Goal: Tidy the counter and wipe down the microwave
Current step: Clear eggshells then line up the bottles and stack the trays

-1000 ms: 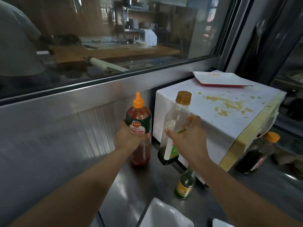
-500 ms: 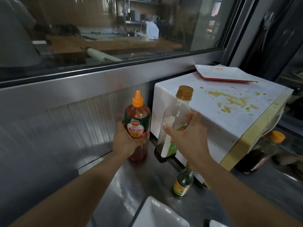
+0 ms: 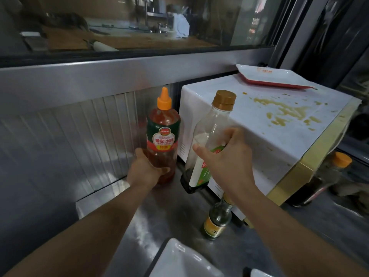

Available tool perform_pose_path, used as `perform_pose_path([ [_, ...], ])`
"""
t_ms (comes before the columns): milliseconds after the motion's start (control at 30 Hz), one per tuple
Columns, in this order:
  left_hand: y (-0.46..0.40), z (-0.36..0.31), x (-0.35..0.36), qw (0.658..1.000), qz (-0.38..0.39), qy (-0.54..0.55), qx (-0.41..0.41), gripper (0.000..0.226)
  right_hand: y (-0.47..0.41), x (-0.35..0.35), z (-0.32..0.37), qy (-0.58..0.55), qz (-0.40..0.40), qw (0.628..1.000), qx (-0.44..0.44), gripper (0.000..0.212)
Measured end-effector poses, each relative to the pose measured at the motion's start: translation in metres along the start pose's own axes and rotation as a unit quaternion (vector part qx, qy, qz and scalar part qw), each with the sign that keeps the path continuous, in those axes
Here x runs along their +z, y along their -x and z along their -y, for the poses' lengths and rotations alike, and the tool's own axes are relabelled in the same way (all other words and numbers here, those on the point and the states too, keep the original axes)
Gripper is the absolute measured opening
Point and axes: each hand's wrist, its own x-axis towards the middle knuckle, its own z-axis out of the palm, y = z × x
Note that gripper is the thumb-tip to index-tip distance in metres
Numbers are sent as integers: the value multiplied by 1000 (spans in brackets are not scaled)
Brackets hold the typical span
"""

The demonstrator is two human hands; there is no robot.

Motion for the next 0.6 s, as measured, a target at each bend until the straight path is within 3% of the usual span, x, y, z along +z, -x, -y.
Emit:
perform_pose_path([
  [600, -3, -31, 33, 997, -59, -43, -31, 92, 6, -1, -10, 23, 10, 1000, -12, 70],
])
